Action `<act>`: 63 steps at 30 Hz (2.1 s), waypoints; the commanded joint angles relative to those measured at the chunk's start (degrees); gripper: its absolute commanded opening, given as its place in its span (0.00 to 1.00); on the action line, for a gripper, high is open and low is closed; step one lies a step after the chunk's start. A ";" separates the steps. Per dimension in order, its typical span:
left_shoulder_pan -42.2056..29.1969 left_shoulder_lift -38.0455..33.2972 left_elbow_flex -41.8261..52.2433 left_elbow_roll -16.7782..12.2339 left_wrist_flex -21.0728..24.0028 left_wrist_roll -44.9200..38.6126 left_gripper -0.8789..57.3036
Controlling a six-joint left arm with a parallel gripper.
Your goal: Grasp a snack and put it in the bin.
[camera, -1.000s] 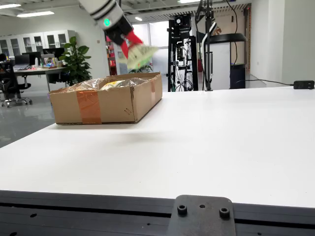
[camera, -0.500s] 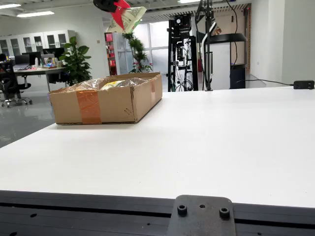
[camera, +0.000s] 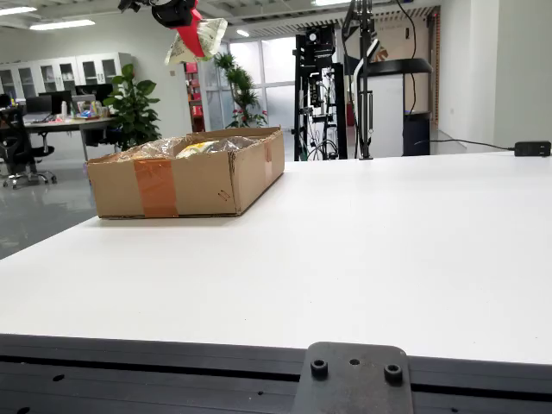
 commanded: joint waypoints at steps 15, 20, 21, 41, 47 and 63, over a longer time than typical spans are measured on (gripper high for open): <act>-2.97 2.90 -3.72 0.11 2.13 2.52 0.73; -4.97 3.08 -3.72 0.11 4.42 4.85 0.71; -5.50 2.87 -3.57 0.13 4.93 5.29 0.70; -18.83 -14.42 7.07 0.61 14.95 2.81 0.22; -23.77 -17.93 11.09 0.40 16.53 1.48 0.08; -39.79 -25.33 22.02 -8.30 23.45 7.89 0.01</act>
